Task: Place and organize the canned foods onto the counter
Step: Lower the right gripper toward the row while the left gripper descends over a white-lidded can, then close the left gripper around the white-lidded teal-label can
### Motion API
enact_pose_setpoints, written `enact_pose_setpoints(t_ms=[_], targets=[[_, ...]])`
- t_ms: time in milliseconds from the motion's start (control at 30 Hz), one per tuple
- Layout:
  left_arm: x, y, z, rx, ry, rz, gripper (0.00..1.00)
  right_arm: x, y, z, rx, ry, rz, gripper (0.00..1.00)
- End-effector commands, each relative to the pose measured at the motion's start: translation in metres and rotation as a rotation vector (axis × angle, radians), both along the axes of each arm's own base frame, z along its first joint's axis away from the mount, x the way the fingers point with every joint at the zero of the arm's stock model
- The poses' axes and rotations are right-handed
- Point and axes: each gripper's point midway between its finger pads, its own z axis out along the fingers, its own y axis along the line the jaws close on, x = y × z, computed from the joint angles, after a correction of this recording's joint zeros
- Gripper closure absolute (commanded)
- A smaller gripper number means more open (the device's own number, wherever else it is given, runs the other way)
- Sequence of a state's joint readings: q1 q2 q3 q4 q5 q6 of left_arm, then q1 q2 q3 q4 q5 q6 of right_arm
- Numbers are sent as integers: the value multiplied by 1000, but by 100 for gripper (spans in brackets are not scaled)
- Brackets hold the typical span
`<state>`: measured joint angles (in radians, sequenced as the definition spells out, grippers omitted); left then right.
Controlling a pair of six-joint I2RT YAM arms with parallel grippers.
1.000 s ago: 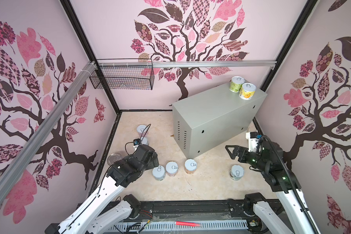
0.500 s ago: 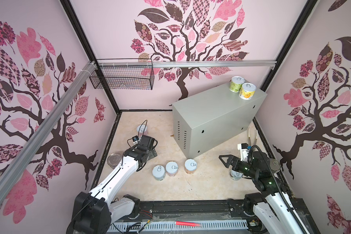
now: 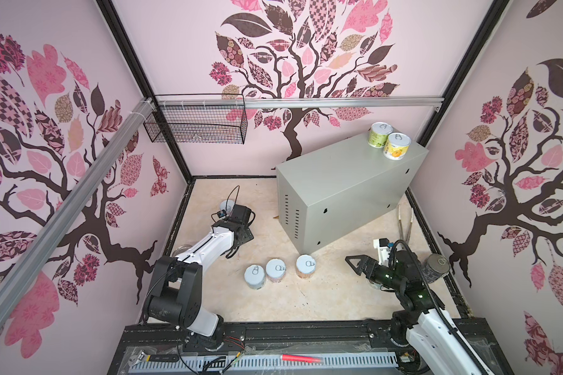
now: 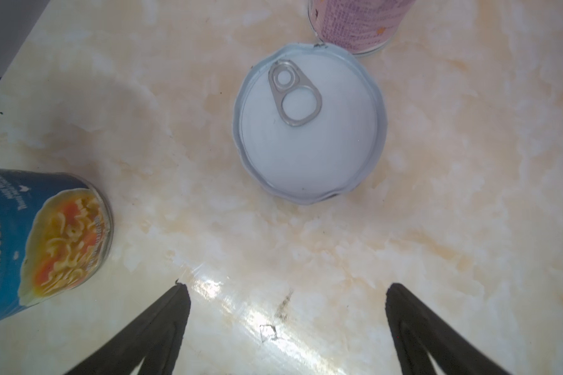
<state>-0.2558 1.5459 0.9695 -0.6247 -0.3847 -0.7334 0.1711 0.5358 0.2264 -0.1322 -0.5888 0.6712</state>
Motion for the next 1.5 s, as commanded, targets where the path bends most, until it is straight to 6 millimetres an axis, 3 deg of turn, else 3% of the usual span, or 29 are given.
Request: enact_pose_setpoints(t_ms=[0,433,867,1267,1367,1467], targets=[[26,3,11,11,-71,18,2,1,9,8,25,-39,43,0],[60,24,-15,36,-38,90,2,-5,22,-2,-5,-11,127,0],[92,28,-14,74,-44,75,6,-3,26,-7,-29,1,157,0],[94,26,-21,70,-30,65,13,-4,25,-11,-37,8,157,0],[93,26,-24,71,-12,64,5,-4,25,-10,-38,6,157,0],[92,26,-24,75,-10,68,3,-4,25,-11,-40,8,157,0]])
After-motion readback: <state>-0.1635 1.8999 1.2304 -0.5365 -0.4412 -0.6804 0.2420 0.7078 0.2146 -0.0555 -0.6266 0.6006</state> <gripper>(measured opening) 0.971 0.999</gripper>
